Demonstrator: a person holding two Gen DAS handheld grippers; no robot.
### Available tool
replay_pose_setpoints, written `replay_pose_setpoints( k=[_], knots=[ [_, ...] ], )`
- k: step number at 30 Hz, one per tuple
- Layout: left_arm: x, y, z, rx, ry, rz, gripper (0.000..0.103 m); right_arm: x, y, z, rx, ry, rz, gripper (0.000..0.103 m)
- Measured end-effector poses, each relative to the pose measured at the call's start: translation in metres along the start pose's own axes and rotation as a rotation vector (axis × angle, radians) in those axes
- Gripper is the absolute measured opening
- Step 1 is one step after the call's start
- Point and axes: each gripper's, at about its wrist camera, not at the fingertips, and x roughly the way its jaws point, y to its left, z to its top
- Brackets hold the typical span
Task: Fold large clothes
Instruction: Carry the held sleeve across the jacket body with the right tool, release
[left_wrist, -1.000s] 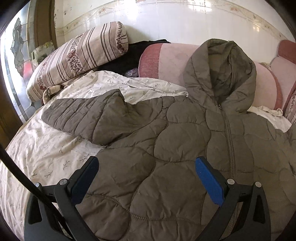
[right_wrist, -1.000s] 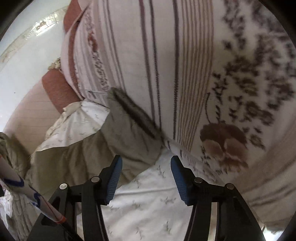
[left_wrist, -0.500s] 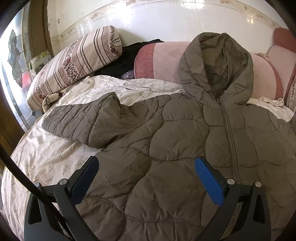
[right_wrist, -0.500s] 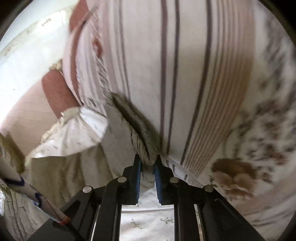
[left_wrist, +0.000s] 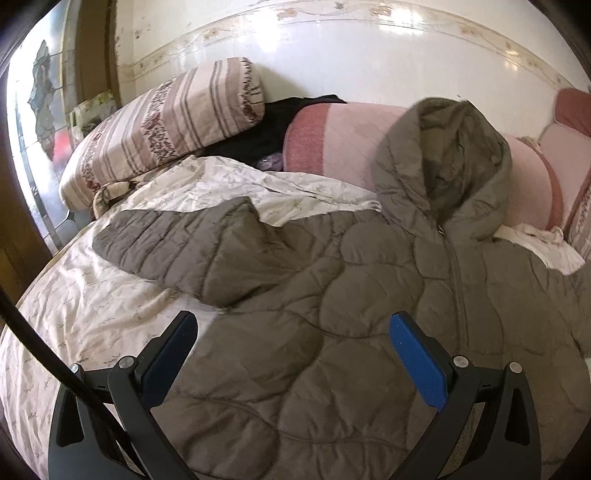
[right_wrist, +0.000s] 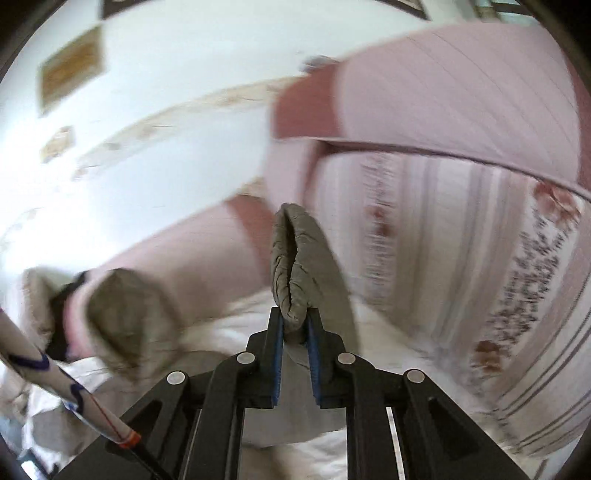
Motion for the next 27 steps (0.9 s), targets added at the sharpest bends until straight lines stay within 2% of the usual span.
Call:
replay_pose_setpoints(
  k=[3, 6, 9, 12, 19, 24, 25, 26, 27],
  knots=[
    [0.002, 0.016, 0.006, -0.046, 0.008, 0.009, 0.103, -0.017, 0.051, -0.008, -0.029, 0.01, 0.151, 0.013],
    [0.005, 0.035, 0.011, -0.102, 0.023, 0.028, 0.103, -0.017, 0.097, -0.019, -0.063, 0.034, 0.265, 0.013],
    [0.008, 0.049, 0.014, -0.143, 0.035, 0.045, 0.103, -0.01, 0.142, -0.044, -0.097, 0.086, 0.367, 0.013],
    [0.011, 0.061, 0.015, -0.182, 0.057, 0.051, 0.103, 0.007, 0.18, -0.08, -0.131, 0.176, 0.454, 0.013],
    [0.013, 0.07, 0.017, -0.209, 0.049, 0.09, 0.103, 0.063, 0.226, -0.171, -0.068, 0.369, 0.587, 0.013],
    [0.017, 0.069, 0.018, -0.203, 0.057, 0.096, 0.103, 0.113, 0.244, -0.23, -0.047, 0.525, 0.619, 0.014],
    [0.018, 0.069, 0.017, -0.203, 0.057, 0.095, 0.103, 0.118, 0.247, -0.24, -0.055, 0.558, 0.629, 0.017],
    [0.019, 0.069, 0.017, -0.2, 0.056, 0.093, 0.103, 0.12, 0.25, -0.245, -0.062, 0.587, 0.636, 0.03],
    [0.019, 0.067, 0.017, -0.195, 0.055, 0.095, 0.103, 0.121, 0.251, -0.249, -0.066, 0.614, 0.657, 0.037]
  ],
)
